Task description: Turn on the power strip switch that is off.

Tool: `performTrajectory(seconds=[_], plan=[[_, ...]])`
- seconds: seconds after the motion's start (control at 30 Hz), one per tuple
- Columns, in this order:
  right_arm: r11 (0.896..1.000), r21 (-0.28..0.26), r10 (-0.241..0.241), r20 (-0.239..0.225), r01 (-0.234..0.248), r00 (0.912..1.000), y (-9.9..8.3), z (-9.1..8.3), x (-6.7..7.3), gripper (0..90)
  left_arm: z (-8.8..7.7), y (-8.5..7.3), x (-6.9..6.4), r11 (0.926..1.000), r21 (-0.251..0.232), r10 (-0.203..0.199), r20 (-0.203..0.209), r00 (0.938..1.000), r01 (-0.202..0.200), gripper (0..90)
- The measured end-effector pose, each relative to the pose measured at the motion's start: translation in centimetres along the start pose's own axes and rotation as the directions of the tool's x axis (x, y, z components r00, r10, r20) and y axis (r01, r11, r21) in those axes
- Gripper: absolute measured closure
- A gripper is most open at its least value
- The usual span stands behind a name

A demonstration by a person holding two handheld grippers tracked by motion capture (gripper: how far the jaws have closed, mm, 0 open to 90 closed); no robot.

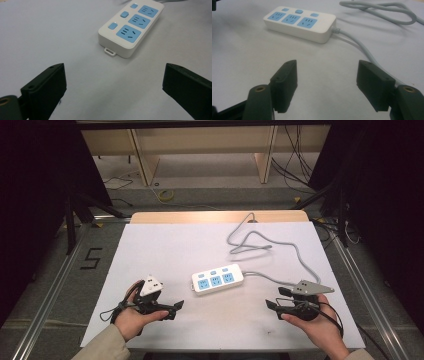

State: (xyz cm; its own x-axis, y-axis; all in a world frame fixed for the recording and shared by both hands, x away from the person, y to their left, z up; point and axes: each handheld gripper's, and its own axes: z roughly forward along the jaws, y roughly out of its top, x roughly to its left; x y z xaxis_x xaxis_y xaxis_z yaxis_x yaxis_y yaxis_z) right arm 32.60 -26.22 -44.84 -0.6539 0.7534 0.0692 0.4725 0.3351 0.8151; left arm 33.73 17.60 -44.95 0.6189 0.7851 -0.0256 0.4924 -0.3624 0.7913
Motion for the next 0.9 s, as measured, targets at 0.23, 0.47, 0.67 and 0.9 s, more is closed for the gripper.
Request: performTrajectory(seconds=[0.23,0.47,0.67,0.9], plan=[[1.0,0.006,-0.016,0.013,0.016,0.9998,0.3,-0.3,0.1,55.2,-0.1,-0.1,0.1,0.9999,0.012,0.002,-0.012,0.9999,-0.002,7.8],[0.999,0.026,-0.045,0.044,0.043,0.998,1.0,-0.4,0.2,83.9,-0.2,-0.1,0.1,1.0,0.003,0.007,-0.029,0.9996,-0.007,9.5],[0.997,0.043,-0.067,0.058,0.064,0.9961,1.6,0.0,0.2,90.0,-0.1,-0.1,0.1,0.9999,0.004,-0.01,-0.018,0.9998,0.01,10.0],[0.997,0.04,-0.073,0.059,0.071,0.9956,2.4,0.7,0.3,90.0,-0.1,-0.1,0.2,0.9999,0.011,0.0,-0.038,0.9993,0.0,10.7]])
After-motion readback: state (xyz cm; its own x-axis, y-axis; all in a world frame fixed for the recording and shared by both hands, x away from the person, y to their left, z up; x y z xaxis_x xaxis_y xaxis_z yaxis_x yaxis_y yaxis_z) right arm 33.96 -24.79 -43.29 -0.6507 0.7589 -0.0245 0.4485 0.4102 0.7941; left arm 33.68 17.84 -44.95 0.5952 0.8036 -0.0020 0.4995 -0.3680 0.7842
